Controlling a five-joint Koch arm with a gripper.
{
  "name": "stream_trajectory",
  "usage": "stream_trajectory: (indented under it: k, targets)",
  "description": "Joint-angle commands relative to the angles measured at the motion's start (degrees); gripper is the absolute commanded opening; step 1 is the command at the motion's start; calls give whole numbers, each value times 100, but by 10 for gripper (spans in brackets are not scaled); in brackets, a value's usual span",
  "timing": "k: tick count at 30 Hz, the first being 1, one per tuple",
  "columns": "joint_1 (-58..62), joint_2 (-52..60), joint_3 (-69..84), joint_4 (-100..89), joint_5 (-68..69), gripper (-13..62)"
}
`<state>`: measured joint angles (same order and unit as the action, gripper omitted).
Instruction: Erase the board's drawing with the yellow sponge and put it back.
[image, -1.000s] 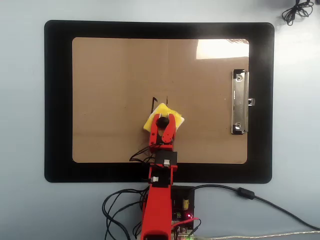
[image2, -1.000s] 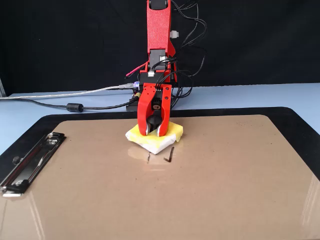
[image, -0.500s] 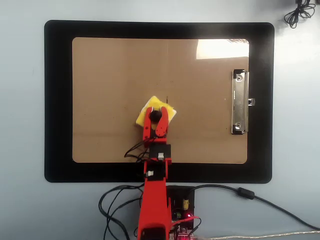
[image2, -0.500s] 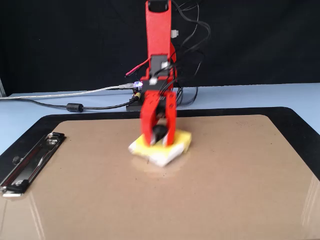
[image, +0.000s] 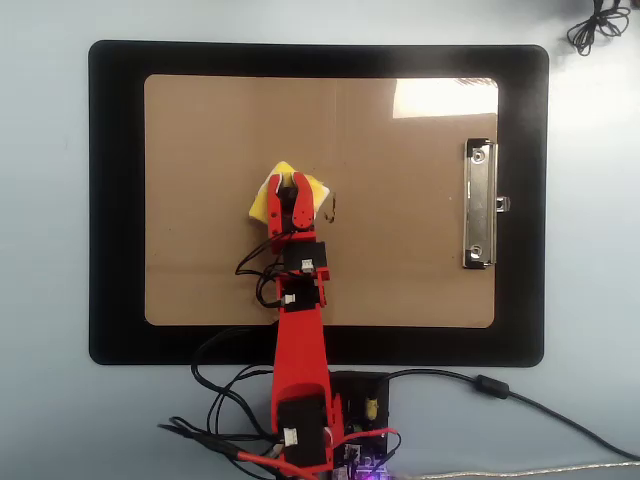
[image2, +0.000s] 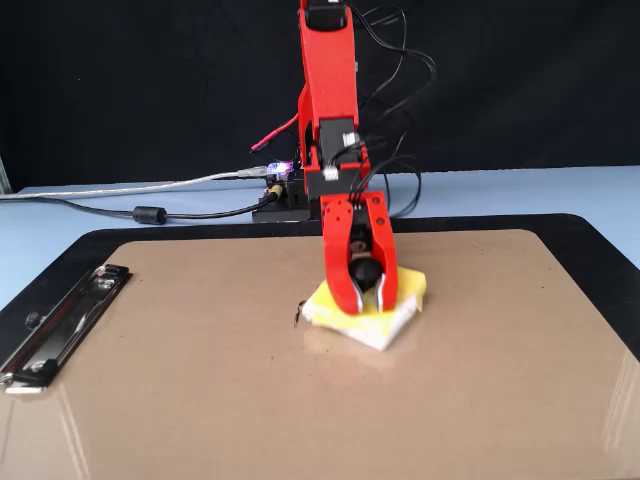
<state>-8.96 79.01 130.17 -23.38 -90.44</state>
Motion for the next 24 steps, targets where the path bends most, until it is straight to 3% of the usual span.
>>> stream_trajectory:
  k: [1, 6, 9, 14, 20, 24]
  targets:
    - [62, 475, 686, -26, -44, -82]
    - [360, 2479, 2584, -18, -35, -82]
    - [650, 2988, 2936, -9, -18, -82]
    - [1301, 2065, 1828, -26, 325, -82]
    - [1731, 70, -202, -18, 571, -82]
    - [1705, 158, 202, -149, 562, -82]
